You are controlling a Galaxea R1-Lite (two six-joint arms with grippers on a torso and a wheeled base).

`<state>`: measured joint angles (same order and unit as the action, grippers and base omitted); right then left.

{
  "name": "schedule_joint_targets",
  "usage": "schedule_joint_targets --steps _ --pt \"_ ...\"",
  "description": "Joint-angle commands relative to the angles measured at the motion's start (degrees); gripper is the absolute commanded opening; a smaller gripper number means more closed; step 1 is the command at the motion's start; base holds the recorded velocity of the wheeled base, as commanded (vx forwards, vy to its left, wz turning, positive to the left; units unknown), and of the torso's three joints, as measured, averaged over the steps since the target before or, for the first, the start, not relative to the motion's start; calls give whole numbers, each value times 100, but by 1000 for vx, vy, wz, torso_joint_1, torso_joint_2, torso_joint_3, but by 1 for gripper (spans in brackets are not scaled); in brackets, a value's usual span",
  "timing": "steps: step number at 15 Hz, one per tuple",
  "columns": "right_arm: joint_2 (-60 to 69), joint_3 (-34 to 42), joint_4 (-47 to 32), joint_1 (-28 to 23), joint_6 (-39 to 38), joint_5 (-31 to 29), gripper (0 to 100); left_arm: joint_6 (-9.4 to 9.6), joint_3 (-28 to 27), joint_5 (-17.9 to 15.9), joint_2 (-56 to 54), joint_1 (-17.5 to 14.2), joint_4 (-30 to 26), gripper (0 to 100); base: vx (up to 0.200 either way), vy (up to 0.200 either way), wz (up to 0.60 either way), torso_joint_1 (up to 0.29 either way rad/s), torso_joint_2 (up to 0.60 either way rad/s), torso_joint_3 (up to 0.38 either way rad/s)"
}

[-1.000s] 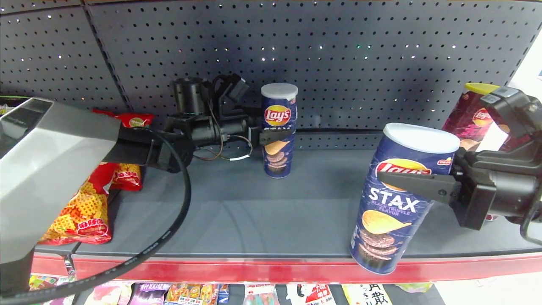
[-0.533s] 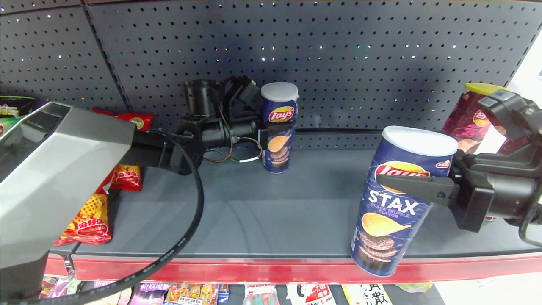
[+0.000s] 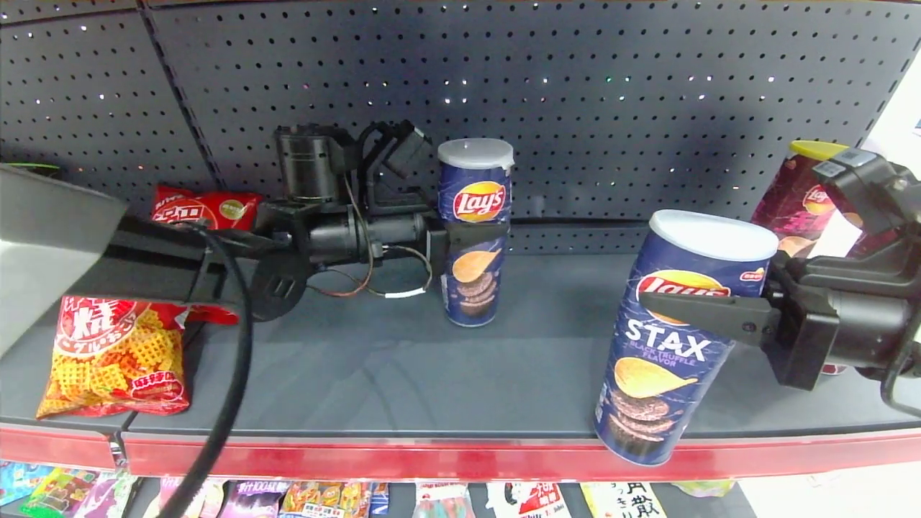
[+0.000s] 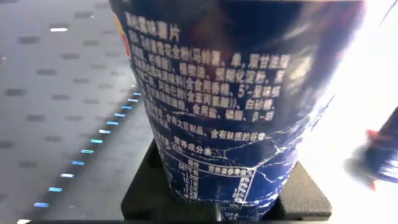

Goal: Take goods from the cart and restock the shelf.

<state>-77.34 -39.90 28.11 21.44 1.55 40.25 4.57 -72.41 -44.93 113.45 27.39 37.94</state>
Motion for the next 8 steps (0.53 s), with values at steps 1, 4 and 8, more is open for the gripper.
schedule_joint_targets --steps 1,4,8 --pt "-27 -18 10 9 12 -9 0 -70 1256 -24 -1158 319 21 0 0 0 0 0 0 0" --pt "-71 -27 151 9 3 -79 0 -35 1977 29 -1474 618 47 0 0 0 0 0 0 0" --pt "-27 -35 151 9 3 -79 0 35 2205 46 -1378 803 179 0 0 0 0 0 0 0"
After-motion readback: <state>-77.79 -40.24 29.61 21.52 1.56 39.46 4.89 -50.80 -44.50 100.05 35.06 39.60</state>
